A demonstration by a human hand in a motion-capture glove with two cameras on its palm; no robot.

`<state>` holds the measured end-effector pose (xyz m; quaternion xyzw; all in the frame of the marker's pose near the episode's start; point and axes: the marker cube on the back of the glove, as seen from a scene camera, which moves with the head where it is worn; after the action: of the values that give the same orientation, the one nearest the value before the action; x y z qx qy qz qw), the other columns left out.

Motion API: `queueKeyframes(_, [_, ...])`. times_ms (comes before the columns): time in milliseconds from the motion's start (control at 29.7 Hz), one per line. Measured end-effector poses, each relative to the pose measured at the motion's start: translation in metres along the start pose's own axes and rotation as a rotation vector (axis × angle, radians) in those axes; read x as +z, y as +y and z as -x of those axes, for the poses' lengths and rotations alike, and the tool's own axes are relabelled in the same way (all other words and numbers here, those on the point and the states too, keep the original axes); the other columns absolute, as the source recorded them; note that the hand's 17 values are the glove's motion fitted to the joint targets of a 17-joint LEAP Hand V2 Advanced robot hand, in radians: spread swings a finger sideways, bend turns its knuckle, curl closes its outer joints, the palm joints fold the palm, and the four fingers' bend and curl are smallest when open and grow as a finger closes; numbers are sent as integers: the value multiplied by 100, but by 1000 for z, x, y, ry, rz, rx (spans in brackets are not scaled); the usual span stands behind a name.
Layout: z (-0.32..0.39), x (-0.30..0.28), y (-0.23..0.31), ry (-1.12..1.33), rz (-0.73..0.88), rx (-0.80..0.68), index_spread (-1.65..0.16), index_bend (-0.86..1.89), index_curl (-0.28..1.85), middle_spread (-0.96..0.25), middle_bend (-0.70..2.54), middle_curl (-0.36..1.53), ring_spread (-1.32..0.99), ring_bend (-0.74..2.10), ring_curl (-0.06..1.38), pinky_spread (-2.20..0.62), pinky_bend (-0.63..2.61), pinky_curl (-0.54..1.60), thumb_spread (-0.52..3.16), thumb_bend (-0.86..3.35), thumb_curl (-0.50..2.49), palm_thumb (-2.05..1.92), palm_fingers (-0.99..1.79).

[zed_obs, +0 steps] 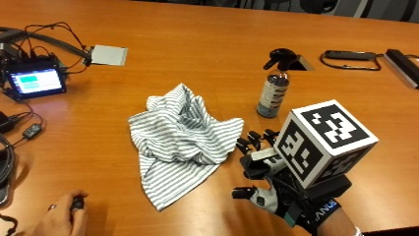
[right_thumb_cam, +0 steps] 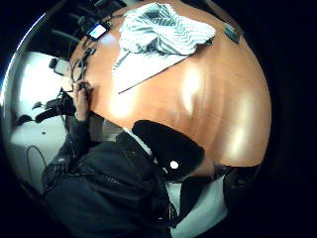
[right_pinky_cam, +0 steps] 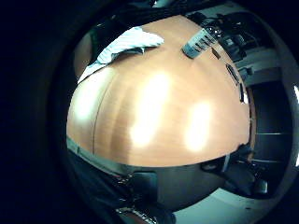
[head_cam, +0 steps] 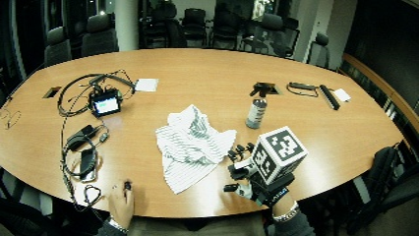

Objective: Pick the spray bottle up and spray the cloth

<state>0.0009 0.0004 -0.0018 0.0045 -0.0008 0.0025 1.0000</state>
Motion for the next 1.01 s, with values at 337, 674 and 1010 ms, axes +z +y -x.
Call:
queueKeyframes(337, [-6, 5, 7, -31, 48, 11, -37, 19, 17, -7, 25, 15, -1, 21, 11, 20, 38, 19, 79, 7, 10, 23, 38])
queueKeyframes(674, [-23, 9, -6, -74, 35, 64, -42, 16, 22, -5, 20, 20, -1, 23, 16, 23, 37, 23, 95, 2, 15, 27, 41])
queueKeyframes(1010, [-84, -2, -86, -193, -202, 295, -39, 15, 24, -6, 22, 26, -2, 36, 23, 23, 35, 25, 108, 7, 21, 45, 64])
